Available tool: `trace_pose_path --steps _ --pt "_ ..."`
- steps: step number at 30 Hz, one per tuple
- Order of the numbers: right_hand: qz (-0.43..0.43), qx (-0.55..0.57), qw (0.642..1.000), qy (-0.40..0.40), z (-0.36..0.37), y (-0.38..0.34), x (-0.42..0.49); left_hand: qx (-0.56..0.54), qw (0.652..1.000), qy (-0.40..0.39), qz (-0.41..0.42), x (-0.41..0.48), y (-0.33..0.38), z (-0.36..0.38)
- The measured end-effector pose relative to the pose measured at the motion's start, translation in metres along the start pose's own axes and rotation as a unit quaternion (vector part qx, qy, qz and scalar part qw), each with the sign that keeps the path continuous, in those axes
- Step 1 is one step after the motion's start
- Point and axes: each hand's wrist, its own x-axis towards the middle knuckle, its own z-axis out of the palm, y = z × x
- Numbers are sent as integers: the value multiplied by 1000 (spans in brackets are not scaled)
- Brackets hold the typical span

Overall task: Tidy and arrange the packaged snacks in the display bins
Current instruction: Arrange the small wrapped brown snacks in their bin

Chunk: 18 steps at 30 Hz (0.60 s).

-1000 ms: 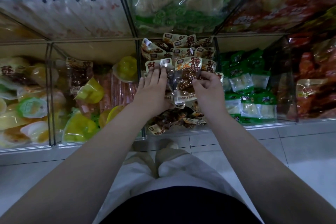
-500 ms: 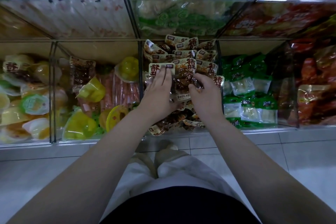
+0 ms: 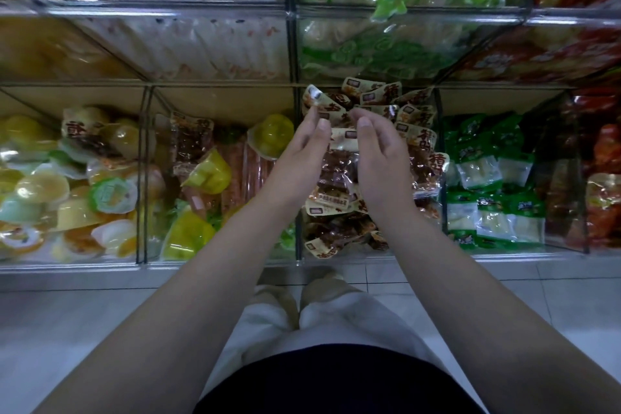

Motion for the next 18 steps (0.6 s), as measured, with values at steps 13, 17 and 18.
trace_pose_path --steps 13,17,18 --pt "62 32 997 -20 94 -12 -3 -68 994 76 -37 6 -6 -86" --pt "101 24 994 -37 120 -15 -4 -20 995 84 -44 9 -7 -113" --pt "110 25 993 -40 126 -15 -3 -15 995 88 -48 9 -8 -120"
